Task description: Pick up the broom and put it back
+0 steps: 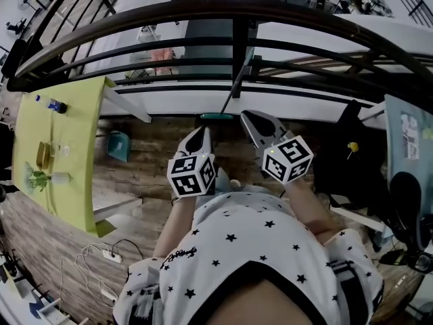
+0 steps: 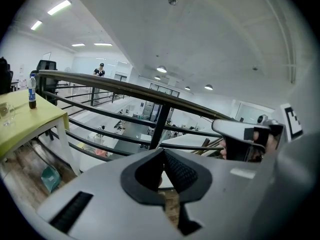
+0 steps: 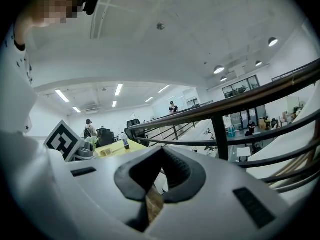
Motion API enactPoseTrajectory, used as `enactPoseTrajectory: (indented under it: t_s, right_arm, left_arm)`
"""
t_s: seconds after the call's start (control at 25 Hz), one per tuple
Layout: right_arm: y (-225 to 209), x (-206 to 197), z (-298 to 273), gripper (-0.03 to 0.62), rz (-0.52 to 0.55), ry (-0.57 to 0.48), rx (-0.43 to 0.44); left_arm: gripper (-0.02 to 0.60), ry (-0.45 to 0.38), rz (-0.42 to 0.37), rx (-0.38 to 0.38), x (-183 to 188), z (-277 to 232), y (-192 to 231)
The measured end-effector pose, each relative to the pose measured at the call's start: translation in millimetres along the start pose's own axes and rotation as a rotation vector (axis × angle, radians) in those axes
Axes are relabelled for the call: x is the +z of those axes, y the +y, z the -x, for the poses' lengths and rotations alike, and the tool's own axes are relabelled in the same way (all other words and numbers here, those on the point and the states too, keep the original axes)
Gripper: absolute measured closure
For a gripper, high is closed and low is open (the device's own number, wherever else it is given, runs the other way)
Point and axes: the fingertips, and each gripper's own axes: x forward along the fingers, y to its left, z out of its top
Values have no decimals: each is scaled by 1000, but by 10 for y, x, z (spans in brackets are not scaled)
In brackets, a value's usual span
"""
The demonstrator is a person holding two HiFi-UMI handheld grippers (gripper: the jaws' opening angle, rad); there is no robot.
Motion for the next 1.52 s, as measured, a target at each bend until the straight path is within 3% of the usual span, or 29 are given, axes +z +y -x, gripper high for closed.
enactPoseTrajectory:
  t_s: [0.96,1.52]
  right_arm:
    - [-939,-10,-947,600,-37,25,-139]
    - [-1779,-404,-1507,600,-70,78,-250]
  left_arm:
    - [570,91,-22,-82,367,-1085,412]
    - [569,157,-7,-82,364,-1743,810]
